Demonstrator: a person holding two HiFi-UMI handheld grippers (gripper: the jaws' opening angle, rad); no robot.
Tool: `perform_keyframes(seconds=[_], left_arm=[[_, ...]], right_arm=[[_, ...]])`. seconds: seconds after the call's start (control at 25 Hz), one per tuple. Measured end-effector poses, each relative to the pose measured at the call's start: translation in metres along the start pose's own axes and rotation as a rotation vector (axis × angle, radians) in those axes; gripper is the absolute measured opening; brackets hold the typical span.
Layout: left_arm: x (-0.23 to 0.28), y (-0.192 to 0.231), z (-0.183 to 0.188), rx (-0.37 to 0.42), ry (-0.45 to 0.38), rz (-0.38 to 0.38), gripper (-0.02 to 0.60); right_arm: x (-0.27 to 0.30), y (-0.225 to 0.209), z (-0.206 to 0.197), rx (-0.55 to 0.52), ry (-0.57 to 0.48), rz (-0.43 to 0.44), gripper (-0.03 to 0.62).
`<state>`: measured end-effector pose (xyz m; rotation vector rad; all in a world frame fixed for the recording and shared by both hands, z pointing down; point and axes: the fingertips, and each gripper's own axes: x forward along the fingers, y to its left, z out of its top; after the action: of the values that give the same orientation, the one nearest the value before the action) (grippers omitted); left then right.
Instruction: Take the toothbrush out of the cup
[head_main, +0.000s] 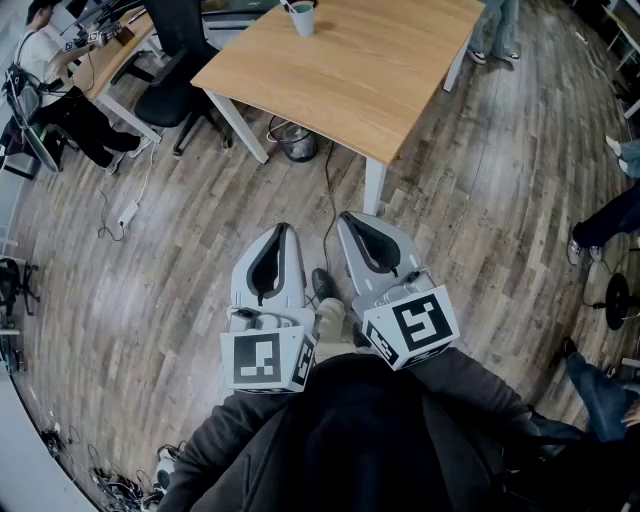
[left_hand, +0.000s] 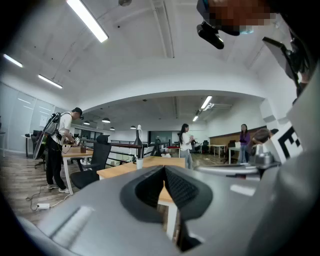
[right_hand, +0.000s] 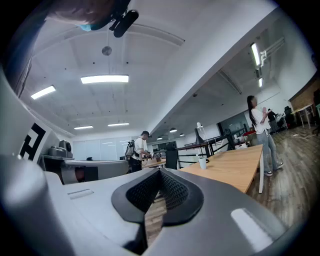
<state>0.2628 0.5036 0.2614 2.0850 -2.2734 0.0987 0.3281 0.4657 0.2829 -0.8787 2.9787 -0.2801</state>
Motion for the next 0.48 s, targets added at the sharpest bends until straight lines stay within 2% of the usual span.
perform_keyframes(seconds=[0.32,0.48], left_arm=[[0.049,0.065,0.0,-0.015,-0.022,0.027,0.008],[0.081,0.095,-0.006,-0.04,-0.006,0.027,0.008]], right_arm=[[0.072,-0.006,-0.003,-0.022,0.008,-0.014,0.002],[0.116,-0.012,-0.006,-0.023,0.026,-0.009,0.002]])
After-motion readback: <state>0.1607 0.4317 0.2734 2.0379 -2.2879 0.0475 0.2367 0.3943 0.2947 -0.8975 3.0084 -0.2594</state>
